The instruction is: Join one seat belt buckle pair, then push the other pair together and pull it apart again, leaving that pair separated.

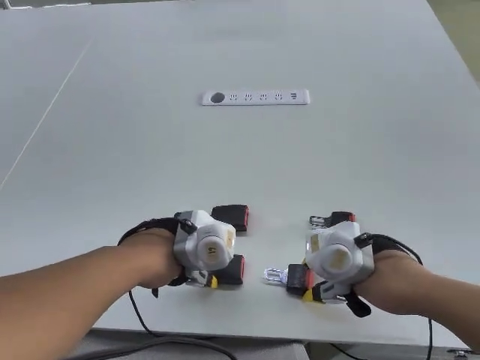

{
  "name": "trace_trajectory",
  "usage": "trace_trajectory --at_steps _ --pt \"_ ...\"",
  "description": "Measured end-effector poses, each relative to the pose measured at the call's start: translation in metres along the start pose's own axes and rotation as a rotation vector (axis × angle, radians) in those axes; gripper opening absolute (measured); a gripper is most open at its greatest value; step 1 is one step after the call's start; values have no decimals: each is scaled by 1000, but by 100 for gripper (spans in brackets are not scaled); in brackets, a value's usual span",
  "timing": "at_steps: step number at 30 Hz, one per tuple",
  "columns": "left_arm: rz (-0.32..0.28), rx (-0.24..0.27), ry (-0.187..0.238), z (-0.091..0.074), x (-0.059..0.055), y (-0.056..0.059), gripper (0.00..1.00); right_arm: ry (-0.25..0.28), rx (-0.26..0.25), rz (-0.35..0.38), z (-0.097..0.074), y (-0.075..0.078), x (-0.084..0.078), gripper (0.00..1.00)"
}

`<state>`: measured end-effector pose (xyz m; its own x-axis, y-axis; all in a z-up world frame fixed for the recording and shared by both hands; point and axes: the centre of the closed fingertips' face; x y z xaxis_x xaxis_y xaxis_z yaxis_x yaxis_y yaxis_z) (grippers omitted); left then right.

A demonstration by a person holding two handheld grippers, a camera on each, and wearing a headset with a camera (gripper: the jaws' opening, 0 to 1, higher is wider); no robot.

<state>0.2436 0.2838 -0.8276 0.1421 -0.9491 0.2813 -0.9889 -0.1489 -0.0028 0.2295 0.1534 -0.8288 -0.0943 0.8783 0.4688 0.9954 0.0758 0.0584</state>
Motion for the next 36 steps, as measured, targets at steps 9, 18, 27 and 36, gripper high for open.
trace_trajectory --at_steps 9,18,27,36 --pt "14 -6 -7 0 0 0 33 -10 6 -3 12 11 19 34" --pt "14 -9 -10 0 0 0 33 -12 -1 -12 16 12 25 34" --pt "37 -9 -27 1 1 2 33 -5 -6 -39 16 5 35 34" --pt "48 -8 -24 1 1 2 32 -8 3 -22 20 5 38 33"
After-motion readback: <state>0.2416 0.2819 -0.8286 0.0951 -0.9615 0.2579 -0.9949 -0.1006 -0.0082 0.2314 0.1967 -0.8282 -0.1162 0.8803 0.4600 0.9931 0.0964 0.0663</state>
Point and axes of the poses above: the centre of the closed fingertips' face, and the gripper's own axes: z roughly forward along the fingers, y roughly to its right, x roughly out of its top, and after that the axes turned 7 degrees about -z, right-handed
